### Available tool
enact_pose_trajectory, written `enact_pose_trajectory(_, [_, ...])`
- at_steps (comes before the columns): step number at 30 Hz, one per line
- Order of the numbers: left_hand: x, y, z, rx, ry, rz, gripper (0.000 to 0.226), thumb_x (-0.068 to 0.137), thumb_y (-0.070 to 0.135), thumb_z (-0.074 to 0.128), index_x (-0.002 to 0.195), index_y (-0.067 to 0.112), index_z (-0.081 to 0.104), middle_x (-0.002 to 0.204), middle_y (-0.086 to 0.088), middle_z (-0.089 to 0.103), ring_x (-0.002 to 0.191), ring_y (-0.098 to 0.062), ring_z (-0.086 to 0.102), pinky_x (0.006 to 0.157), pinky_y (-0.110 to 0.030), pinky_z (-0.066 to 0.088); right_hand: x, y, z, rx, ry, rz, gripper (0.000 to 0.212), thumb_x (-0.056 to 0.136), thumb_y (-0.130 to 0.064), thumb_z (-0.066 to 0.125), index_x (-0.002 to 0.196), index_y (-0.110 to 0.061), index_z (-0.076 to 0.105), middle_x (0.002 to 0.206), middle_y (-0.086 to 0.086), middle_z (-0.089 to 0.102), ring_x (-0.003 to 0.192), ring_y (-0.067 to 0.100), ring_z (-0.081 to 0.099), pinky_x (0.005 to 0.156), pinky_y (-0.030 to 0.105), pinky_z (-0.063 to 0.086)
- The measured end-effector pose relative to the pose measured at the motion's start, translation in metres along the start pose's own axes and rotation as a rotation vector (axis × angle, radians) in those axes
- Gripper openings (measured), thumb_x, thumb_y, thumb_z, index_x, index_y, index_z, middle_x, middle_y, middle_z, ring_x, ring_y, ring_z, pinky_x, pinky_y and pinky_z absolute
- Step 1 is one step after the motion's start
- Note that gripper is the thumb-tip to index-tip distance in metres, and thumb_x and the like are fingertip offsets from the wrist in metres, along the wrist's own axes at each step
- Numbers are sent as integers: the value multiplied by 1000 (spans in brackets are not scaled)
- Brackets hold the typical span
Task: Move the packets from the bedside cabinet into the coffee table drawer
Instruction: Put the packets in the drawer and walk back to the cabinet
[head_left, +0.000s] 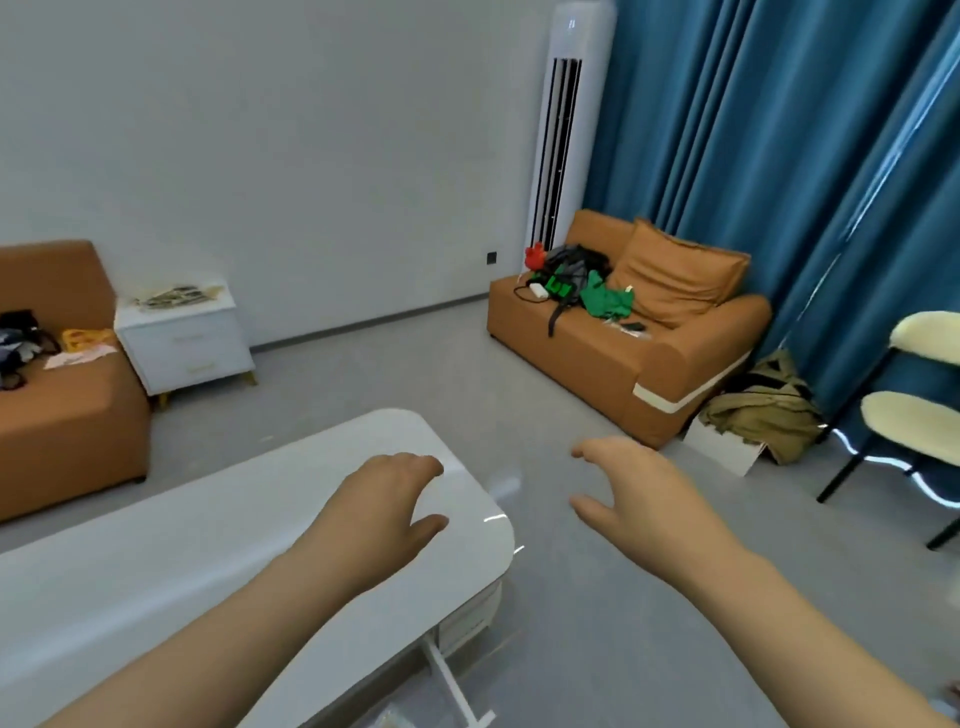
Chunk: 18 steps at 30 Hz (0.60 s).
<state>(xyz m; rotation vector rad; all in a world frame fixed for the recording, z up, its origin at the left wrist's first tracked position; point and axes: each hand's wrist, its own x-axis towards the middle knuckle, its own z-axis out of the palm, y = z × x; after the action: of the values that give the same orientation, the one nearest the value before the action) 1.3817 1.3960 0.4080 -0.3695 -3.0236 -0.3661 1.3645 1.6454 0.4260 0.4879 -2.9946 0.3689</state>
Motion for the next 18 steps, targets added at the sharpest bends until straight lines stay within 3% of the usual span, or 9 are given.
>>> enact_pose_trajectory(4, [37,65,-31,-23,77,87,50,91,47,52,137,30,40,137,11,48,126,-11,44,102,-25,37,-8,42,-67,-61,112,0,47,89,-42,57,133,-30,45,128,-10,52,117,9,50,95,26,44])
enact_pose_trajectory(9, [84,132,-68,-16,155,185,51,91,46,52,137,28,39,139,10,47,128,-11,42,104,-24,35,-9,88,-127,-115,201,41,45,87,-43,61,129,-31,48,125,-10,56,112,9,54,91,27,49])
enact_pose_trajectory(18, [186,227,-85,-36,284,338,39,88,46,56,119,23,52,115,6,59,107,-12,52,88,-25,44,16,176,-195,-212,328,132,41,88,-43,57,126,-31,50,123,-13,56,112,8,53,89,25,46])
